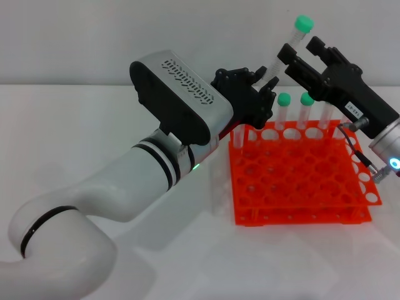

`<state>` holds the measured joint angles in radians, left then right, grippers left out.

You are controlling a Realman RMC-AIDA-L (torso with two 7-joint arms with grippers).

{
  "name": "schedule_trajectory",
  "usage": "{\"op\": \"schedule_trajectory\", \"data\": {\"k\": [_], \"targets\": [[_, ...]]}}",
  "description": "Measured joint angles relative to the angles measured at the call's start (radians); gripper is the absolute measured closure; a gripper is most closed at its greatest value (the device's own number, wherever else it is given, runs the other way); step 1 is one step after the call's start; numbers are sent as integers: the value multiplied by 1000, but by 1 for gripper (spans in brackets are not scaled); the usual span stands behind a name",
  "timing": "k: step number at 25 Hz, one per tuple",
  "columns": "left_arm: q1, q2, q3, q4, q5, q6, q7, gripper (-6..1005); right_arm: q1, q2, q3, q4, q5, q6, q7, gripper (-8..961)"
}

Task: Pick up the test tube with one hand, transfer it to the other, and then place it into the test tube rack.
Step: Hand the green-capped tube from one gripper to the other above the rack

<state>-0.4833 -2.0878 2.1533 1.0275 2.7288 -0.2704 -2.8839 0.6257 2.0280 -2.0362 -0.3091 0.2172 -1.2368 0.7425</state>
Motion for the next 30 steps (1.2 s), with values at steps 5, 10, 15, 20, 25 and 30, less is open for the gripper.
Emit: {"op": "schedule_trajectory", "data": {"k": [5, 10, 15, 20, 25, 30], "targets": [[-6, 0, 2, -6, -1, 0, 0, 727, 12, 0, -3, -2, -1, 3, 0, 143], [-11, 0, 17, -10, -13, 0, 2, 721, 19, 0, -6, -2, -1, 5, 0, 143], [-10, 0, 18, -11, -14, 0, 1, 715, 22, -2, -14, -2, -10, -2, 0, 163], [-4, 0, 19, -11, -14, 0, 3, 709, 18, -5, -16, -2, -17, -11, -4, 262], [-3, 0, 20, -11, -13, 0, 5, 704, 18, -5, -17, -2, -38, -17, -15, 467], [-3, 0, 23, -10, -13, 0, 6, 698, 20, -5, -23, -2, -37, -19, -19, 655]]}}
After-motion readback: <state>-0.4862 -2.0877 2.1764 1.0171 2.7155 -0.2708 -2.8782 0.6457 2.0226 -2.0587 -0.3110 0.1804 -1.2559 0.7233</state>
